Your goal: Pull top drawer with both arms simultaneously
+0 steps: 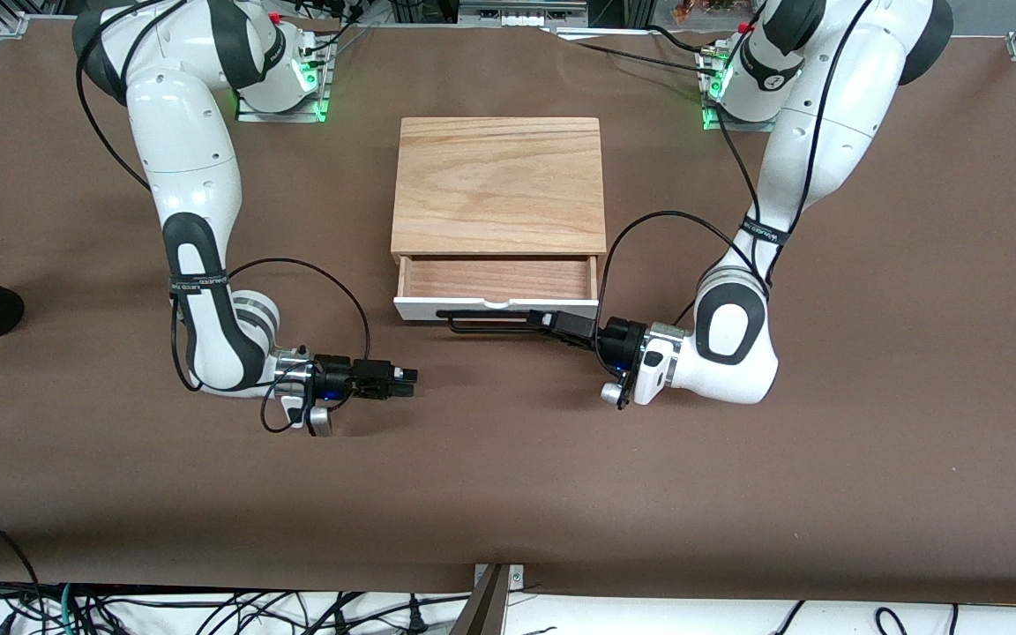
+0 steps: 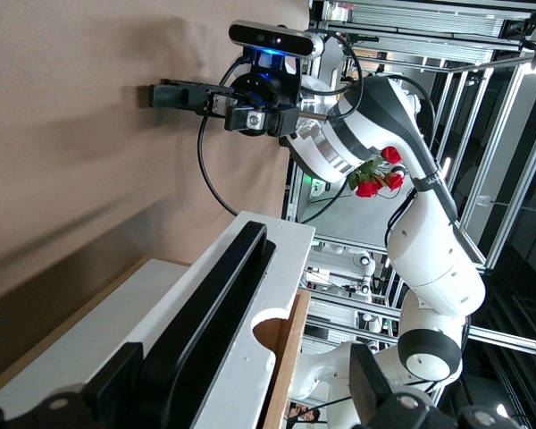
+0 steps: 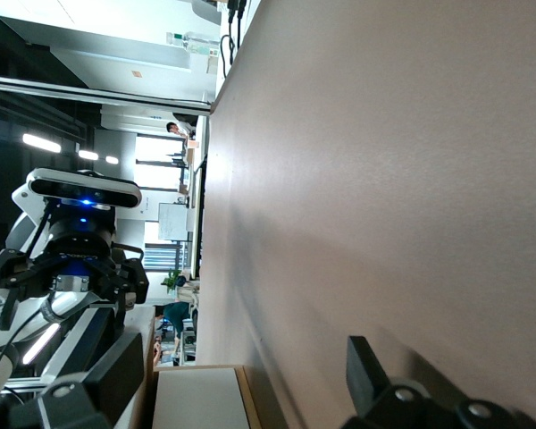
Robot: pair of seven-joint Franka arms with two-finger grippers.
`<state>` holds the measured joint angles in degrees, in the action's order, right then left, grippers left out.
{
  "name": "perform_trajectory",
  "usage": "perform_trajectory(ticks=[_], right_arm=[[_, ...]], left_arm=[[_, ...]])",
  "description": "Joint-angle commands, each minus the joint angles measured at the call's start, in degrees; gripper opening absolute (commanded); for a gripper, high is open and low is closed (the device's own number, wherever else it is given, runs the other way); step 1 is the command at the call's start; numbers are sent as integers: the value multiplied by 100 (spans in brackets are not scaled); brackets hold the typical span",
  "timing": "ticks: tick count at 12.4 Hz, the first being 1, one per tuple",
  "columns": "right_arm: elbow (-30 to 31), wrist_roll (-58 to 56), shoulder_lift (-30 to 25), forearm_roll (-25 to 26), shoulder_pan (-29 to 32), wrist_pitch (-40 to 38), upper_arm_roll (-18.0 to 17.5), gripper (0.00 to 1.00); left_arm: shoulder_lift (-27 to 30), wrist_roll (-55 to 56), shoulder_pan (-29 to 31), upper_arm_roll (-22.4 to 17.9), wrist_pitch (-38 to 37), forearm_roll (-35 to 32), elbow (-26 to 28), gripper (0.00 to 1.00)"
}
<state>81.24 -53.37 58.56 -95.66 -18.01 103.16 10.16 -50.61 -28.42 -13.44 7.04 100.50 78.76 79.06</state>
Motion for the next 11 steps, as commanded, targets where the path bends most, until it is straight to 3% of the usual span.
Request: perform_trajectory(ticks=[1,7,8,11], right_arm=[[-12,-7,-90,153,-45,91,47,100],[-12,37,-116,399,-185,503,117,100],[-12,46,-178,477,-272,591,205,100],[-12,256,-248,724,-799,688,897,100]], left_arm=[[-2,135,79,26,-171,17,-111,100],[-98,-251,70,-62,-180,26,-102,100],[-98,-252,70,-62,-180,26,-102,100],[-133,-260,70,-62,-180,17,-102,100]])
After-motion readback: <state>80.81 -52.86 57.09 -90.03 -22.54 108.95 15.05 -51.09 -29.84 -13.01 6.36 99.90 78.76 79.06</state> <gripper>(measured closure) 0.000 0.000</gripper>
